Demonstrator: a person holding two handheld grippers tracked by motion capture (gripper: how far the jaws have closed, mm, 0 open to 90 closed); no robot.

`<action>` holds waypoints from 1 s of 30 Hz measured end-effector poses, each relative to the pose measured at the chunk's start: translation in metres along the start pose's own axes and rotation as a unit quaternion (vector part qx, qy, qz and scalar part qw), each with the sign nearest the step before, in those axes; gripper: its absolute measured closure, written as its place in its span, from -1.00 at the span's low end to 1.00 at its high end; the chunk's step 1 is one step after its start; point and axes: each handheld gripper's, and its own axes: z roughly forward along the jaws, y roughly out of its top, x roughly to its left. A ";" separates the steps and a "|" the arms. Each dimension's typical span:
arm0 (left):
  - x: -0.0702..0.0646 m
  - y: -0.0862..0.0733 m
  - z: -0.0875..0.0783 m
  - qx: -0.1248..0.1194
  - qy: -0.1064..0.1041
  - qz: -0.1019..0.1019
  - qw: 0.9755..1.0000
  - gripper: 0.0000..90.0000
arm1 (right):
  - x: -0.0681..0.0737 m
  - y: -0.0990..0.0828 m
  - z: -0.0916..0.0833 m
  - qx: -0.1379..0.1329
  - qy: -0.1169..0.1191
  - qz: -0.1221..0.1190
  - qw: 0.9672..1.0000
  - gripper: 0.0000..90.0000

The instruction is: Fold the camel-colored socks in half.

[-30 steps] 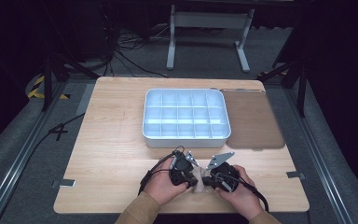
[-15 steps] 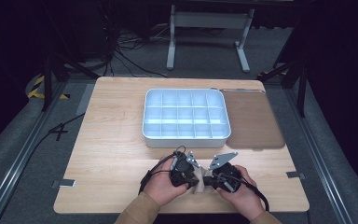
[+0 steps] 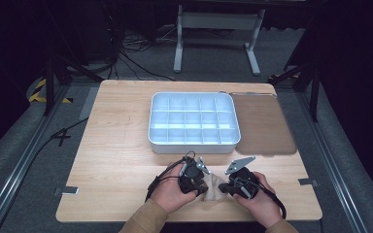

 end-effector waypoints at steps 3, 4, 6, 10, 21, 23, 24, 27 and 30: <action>-0.002 0.001 0.000 -0.008 -0.002 0.006 1.000 0.55 | -0.001 0.000 0.001 -0.003 0.003 0.000 1.000 1.00; -0.003 0.002 0.000 -0.013 -0.003 0.011 1.000 0.55 | -0.001 -0.001 0.001 -0.005 0.007 0.003 1.000 1.00; -0.005 0.004 0.001 -0.016 -0.001 0.017 1.000 0.53 | -0.002 -0.002 0.003 -0.016 0.015 0.005 1.000 1.00; -0.008 0.007 0.004 -0.020 -0.005 0.023 1.000 0.48 | 0.003 0.000 0.006 -0.022 0.018 0.004 1.000 1.00; -0.009 0.009 0.008 -0.012 0.003 0.031 0.999 0.43 | 0.004 0.001 0.005 -0.026 0.022 -0.003 0.999 1.00; -0.009 0.009 0.008 -0.011 0.003 0.028 1.000 0.42 | 0.004 0.002 -0.001 -0.016 0.005 -0.007 1.000 1.00; -0.008 0.009 0.008 -0.010 0.005 0.031 0.999 0.42 | 0.004 0.003 -0.006 -0.019 -0.005 -0.009 1.000 1.00; -0.009 0.010 0.008 -0.012 0.004 0.031 0.999 0.42 | 0.006 0.008 -0.025 -0.052 -0.015 -0.010 0.998 1.00; -0.010 0.010 0.009 -0.009 0.007 0.035 0.999 0.41 | 0.015 0.012 -0.032 -0.081 -0.012 -0.019 0.996 1.00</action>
